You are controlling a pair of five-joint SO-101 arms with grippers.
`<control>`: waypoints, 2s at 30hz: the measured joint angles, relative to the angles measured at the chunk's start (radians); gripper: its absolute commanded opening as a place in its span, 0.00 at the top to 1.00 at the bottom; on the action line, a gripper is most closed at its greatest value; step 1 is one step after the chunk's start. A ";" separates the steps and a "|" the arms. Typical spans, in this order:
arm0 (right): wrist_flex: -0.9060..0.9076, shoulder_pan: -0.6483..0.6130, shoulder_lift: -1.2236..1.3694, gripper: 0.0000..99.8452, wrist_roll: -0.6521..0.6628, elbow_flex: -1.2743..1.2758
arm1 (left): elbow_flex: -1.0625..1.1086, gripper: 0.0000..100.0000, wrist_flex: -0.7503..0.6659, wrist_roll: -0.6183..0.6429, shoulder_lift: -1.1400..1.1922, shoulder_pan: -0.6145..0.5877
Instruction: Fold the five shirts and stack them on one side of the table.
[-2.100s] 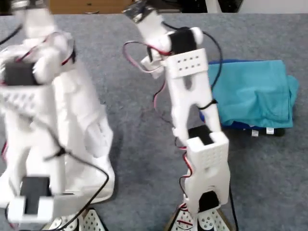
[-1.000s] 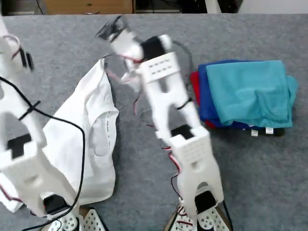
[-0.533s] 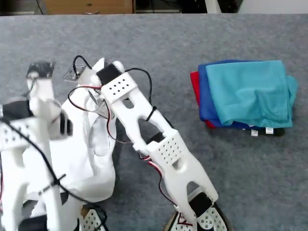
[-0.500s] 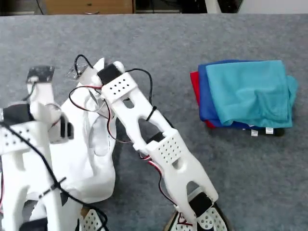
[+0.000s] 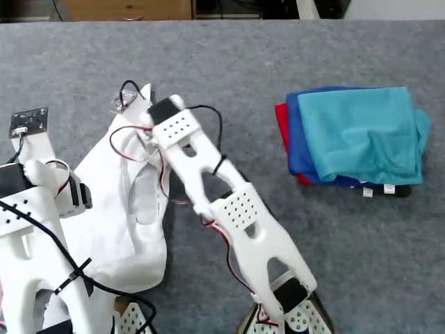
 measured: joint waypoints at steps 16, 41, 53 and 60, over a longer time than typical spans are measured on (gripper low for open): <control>0.117 0.439 -0.124 1.00 0.364 0.126 | 0.000 0.81 0.000 -0.063 0.000 0.003; 0.040 0.497 -0.117 1.00 0.250 0.269 | 0.370 0.81 -0.402 0.239 0.000 0.910; 0.040 0.497 -0.112 1.00 0.247 0.269 | 0.385 0.78 -0.466 0.396 0.018 1.033; 0.040 0.497 -0.112 1.00 0.247 0.269 | 0.339 0.81 -0.505 0.413 0.261 1.033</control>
